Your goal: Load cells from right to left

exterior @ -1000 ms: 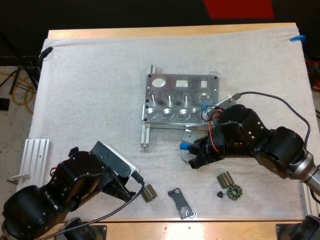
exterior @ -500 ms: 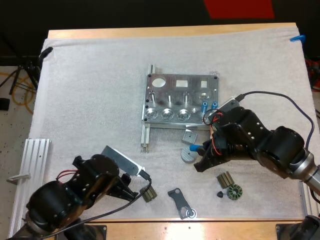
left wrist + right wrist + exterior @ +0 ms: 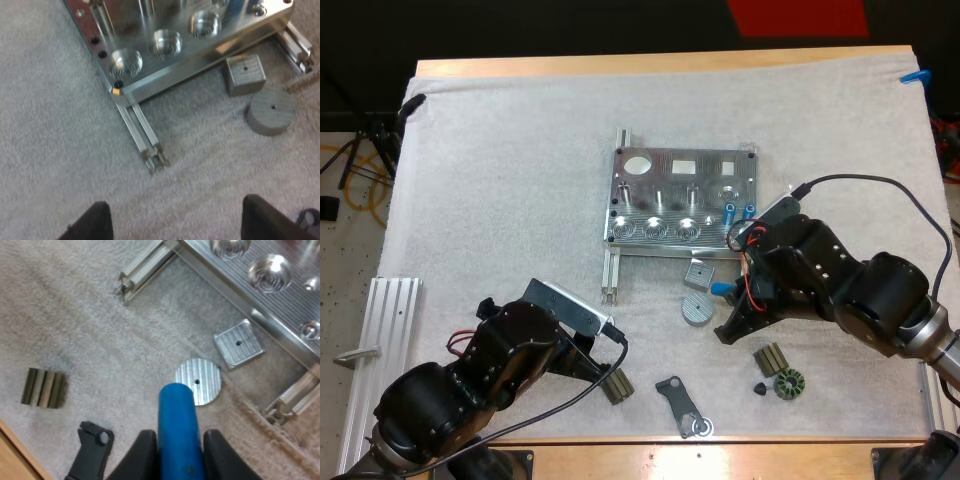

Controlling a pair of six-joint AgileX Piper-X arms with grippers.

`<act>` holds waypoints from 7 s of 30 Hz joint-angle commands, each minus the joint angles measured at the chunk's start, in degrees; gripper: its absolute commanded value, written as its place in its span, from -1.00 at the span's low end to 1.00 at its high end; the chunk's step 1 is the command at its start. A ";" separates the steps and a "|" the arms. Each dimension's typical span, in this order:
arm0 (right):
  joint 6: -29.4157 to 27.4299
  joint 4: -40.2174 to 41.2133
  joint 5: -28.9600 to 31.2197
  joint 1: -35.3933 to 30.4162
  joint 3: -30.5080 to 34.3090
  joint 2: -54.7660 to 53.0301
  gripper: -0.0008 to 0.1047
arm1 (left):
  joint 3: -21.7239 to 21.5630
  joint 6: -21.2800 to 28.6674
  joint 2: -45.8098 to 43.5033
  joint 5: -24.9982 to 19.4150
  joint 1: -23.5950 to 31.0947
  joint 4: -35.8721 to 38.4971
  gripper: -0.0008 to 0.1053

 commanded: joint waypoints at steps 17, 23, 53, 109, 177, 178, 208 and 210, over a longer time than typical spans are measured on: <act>-14.93 16.15 9.34 -0.05 -17.67 9.62 -0.74 | -0.27 0.74 -0.30 -1.22 0.13 -3.96 0.05; -18.44 17.49 8.83 -1.67 -23.50 15.20 -0.74 | -0.27 1.78 -0.30 -1.22 0.13 -3.95 0.05; -48.10 19.15 7.97 -7.37 -37.30 33.39 -0.74 | -0.27 5.65 -0.30 2.01 0.13 -3.84 0.05; -54.98 12.03 13.92 -8.22 -36.93 46.68 -0.99 | -0.27 6.94 -0.30 2.22 0.13 -3.84 0.05; -42.53 4.40 16.50 -7.84 -38.89 46.61 -0.12 | -0.27 8.03 -0.30 2.22 0.13 -3.84 0.05; -42.53 4.10 16.50 -7.84 -38.89 46.04 -0.12 | -0.27 8.03 -0.30 2.22 0.13 -3.84 0.05; -38.82 2.87 22.92 -9.10 -38.89 46.75 -0.12 | -0.27 8.17 -0.30 2.22 0.13 -3.84 0.05; -38.65 3.11 22.40 -9.10 -38.89 46.94 -0.12 | -0.27 8.17 -0.30 2.22 0.13 -3.84 0.05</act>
